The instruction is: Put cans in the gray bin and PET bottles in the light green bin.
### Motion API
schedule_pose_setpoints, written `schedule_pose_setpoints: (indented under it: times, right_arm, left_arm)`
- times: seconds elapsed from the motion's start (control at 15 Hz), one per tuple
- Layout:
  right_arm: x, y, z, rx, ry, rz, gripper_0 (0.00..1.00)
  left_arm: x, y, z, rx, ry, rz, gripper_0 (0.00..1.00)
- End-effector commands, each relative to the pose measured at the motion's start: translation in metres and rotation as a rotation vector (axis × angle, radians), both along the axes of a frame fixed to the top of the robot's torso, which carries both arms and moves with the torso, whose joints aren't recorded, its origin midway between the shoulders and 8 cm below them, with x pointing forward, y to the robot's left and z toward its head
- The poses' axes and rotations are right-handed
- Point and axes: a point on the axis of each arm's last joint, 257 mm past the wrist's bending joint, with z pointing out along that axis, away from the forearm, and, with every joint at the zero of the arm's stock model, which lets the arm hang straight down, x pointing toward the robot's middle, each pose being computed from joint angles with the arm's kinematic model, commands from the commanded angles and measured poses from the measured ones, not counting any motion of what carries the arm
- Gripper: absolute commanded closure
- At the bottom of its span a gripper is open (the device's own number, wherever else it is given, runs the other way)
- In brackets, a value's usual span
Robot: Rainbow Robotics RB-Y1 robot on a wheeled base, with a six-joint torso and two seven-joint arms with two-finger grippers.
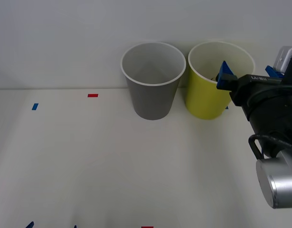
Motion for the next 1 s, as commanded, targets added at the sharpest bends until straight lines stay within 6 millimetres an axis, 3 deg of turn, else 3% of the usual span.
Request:
schedule_pose_setpoints:
  times: [0.07, 0.4, 0.67, 1.0]
  right_arm:
    - [-0.02, -0.006, -0.027, -0.001, 0.037, 0.019, 0.0]
    - [-0.043, -0.013, -0.062, 0.039, 0.07, 0.016, 0.0]
    - [-0.052, -0.007, -0.069, 0.048, 0.082, 0.011, 0.0]
    - [-0.055, -0.02, -0.083, -0.033, 0.089, -0.005, 0.0]
  left_arm:
    - [0.0, 0.0, 0.0, 0.0, 0.0, 0.0, 0.0]
    - [0.0, 0.0, 0.0, 0.0, 0.0, 0.0, 0.0]
    - [0.0, 0.0, 0.0, 0.0, 0.0, 0.0, 0.0]
    - [0.0, 0.0, 0.0, 0.0, 0.0, 0.0, 0.0]
